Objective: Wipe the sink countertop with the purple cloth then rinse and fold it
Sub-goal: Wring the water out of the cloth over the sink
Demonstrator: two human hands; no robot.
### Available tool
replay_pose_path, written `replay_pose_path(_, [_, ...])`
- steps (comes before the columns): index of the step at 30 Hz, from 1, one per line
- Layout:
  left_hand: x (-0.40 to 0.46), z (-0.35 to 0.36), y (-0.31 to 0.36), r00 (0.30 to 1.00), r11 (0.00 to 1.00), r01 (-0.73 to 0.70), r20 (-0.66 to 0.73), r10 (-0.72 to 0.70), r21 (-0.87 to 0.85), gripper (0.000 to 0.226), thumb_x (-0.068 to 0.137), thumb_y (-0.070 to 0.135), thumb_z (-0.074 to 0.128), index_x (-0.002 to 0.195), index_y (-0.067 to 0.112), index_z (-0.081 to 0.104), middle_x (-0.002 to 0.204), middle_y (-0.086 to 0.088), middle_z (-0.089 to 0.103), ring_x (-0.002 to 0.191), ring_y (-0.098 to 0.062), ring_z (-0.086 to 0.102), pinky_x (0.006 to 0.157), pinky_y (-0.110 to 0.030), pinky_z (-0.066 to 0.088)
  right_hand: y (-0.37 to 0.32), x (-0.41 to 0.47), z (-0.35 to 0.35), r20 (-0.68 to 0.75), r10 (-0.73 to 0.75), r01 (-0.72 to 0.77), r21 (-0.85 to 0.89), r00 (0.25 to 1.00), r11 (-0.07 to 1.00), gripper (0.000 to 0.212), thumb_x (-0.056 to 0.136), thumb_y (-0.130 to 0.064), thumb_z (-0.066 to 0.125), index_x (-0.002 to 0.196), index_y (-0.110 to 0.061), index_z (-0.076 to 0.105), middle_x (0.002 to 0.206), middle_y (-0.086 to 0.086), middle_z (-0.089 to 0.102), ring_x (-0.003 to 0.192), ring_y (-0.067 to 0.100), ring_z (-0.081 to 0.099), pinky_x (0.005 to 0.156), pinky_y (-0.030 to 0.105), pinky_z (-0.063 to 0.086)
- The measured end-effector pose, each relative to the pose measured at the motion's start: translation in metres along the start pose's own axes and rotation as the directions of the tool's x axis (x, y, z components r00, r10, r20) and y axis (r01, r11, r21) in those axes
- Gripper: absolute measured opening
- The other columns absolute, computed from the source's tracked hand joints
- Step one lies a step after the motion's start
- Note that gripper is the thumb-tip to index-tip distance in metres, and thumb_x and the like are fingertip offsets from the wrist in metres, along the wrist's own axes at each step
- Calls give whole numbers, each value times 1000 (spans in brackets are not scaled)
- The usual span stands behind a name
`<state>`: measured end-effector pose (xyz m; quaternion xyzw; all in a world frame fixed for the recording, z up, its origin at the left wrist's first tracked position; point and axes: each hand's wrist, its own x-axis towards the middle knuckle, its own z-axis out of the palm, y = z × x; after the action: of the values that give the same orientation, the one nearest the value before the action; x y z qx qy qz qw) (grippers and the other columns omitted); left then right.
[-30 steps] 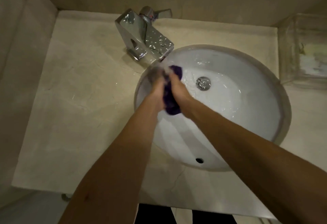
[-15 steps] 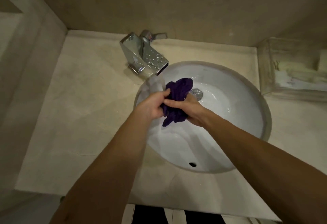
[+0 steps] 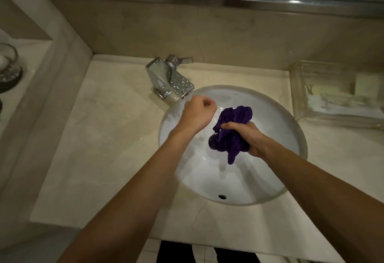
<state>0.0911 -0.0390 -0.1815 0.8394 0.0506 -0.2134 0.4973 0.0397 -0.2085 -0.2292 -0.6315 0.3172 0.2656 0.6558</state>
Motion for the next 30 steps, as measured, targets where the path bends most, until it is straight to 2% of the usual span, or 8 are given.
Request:
replay_pose_path(3, [-3,-2,39,984,970,-141,138,115,200,20,91,15,59,105,17,74,102,0,69,97,-17,65,88,-27,50,-4,-5,6,39,-14,13,12,999,1000,44,77,-19,84,116,-6,69,105,14,78,93,30,77,85,46,62])
replay_pose_path(7, [31,-10,87,939,817,-337,229,256,468,22,92,14,54,102,13,72,102,-5,70,98,-25,66,89,-35,54,-19,-7,17,61,-40,43,-39,997,998,43,76,-20,86,113,-7,69,98,11,79,87,26,78,74,38,63])
replay_pose_path(10, [62,-28,114,938,627,-345,236,253,698,14,95,15,49,94,10,62,96,-14,63,102,-35,63,82,-40,48,-26,-7,24,72,-55,57,-38,996,998,36,79,-19,85,110,-8,70,96,9,79,82,22,78,62,31,59])
replay_pose_path(13, [83,-45,112,959,385,-275,222,177,881,30,102,30,42,116,9,59,127,-18,61,117,-35,57,95,-42,43,-27,-4,28,70,-62,63,-4,996,998,35,79,-19,84,109,-9,71,97,9,79,82,22,77,62,30,59])
replay_pose_path(15, [93,-50,99,969,282,-246,234,78,927,45,104,39,38,132,7,55,139,-18,55,126,-34,53,102,-43,41,-25,-2,28,55,-56,56,6,997,998,35,78,-19,85,108,-8,71,96,9,79,82,22,77,63,30,59])
replay_pose_path(22, [92,-56,87,974,297,-220,191,125,929,56,104,45,40,133,0,55,136,-24,55,126,-38,52,100,-41,42,-24,2,26,53,-40,40,-1,998,999,40,75,-21,86,110,-9,71,98,9,79,87,25,77,71,34,61])
replay_pose_path(27, [81,-59,77,971,267,-233,208,119,935,56,98,55,44,122,8,63,123,-21,63,116,-37,56,94,-40,44,-30,0,31,70,-45,48,-34,997,998,46,73,-23,88,113,-8,70,99,10,79,89,27,77,74,37,62])
replay_pose_path(30, [80,-61,75,970,297,-242,219,110,924,60,94,59,48,129,13,63,126,-18,64,116,-36,57,94,-41,45,-33,-4,30,85,-54,58,-54,995,997,44,74,-22,87,112,-8,70,100,10,79,91,27,77,78,39,63])
